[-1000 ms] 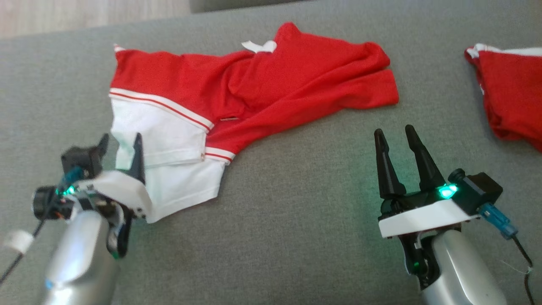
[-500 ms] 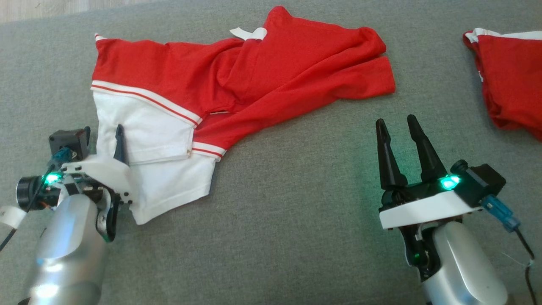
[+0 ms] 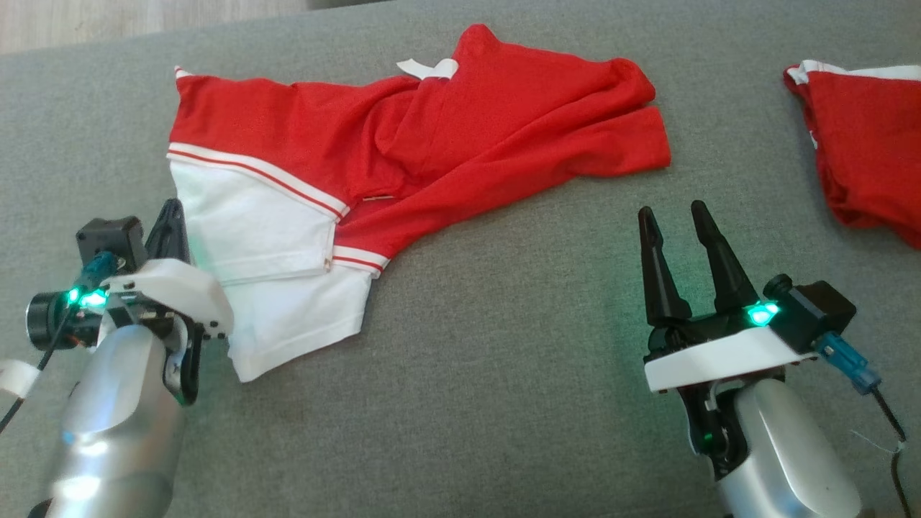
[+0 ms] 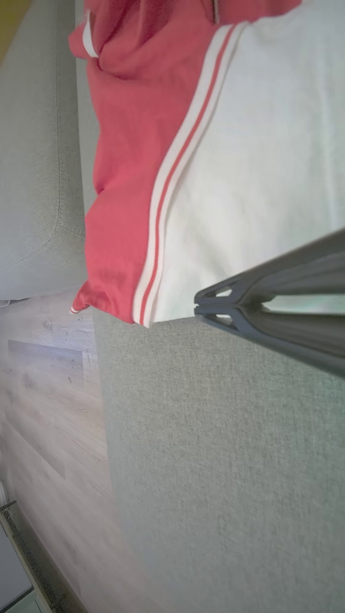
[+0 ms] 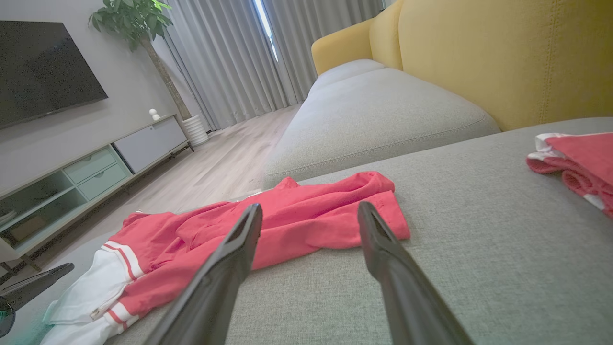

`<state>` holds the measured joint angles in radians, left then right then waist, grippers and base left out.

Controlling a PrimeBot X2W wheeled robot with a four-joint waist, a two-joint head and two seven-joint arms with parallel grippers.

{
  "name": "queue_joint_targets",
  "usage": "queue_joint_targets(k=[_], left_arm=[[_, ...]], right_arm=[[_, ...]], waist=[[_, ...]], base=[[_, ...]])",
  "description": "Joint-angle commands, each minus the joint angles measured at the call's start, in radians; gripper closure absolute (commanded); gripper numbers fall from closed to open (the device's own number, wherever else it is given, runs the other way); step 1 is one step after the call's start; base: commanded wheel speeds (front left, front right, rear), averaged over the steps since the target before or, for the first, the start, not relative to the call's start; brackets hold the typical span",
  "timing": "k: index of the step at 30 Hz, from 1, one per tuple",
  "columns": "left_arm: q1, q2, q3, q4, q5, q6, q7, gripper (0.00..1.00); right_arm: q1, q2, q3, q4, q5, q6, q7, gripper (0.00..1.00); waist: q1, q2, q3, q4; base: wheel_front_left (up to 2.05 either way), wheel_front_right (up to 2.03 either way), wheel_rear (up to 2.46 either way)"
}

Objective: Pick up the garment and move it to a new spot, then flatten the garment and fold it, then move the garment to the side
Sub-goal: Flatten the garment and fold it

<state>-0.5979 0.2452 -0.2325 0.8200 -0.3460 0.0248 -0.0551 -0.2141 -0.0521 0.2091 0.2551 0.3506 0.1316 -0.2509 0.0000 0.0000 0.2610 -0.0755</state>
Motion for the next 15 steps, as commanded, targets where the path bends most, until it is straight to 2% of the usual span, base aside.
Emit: queue_joint_targets(k=[1,15], left_arm=[[-0.026,0.035,0.028,-0.039,-0.01,-0.003,-0.019,1.0],[0.087,0.035,0.048,-0.219,-0.047,0.0,-0.119,1.0]], right_arm=[[-0.016,0.002,0.019,-0.026,0.001,-0.001,-0.011,0.0],[0.007,0.002,0.011,-0.042,0.013,-0.001,-0.011,0.0]], waist=[[0.0,0.0,-0.01,0.002],[0.0,0.0,-0.098,0.029]], base=[[0.0,0.0,0.0],[0.0,0.0,0.0]])
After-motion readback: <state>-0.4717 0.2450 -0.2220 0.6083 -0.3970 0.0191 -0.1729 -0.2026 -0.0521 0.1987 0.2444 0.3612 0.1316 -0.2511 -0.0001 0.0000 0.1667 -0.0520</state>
